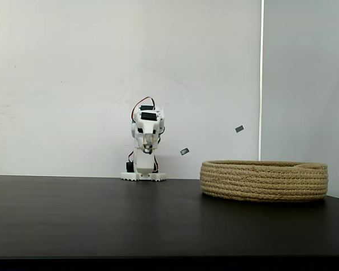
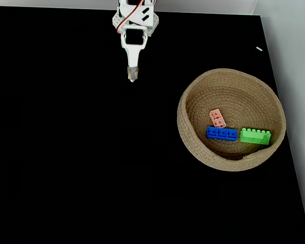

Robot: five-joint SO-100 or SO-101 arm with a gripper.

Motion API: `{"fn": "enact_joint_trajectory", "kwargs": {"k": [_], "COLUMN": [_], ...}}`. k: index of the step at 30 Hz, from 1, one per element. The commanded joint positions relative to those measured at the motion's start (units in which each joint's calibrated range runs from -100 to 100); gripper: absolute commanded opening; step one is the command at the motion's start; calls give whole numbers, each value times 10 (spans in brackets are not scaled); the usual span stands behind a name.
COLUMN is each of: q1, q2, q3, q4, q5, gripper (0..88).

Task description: Place the lego blocks in the tray

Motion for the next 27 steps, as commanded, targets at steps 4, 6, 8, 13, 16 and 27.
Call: {"fn": "enact_joint_trajectory", "kwargs": {"k": [4,6,8,13,16,27], "q1": [3,3,3,6,6,-4], "q2": [-22,-22,-22,-22,-22,-22], "q3": [21,21,21,21,21,21], "q4": [91,90,90,87,90,90], "q5": [10,7,5,1,5,9], "gripper": [1,1,2,3,3,3]}}
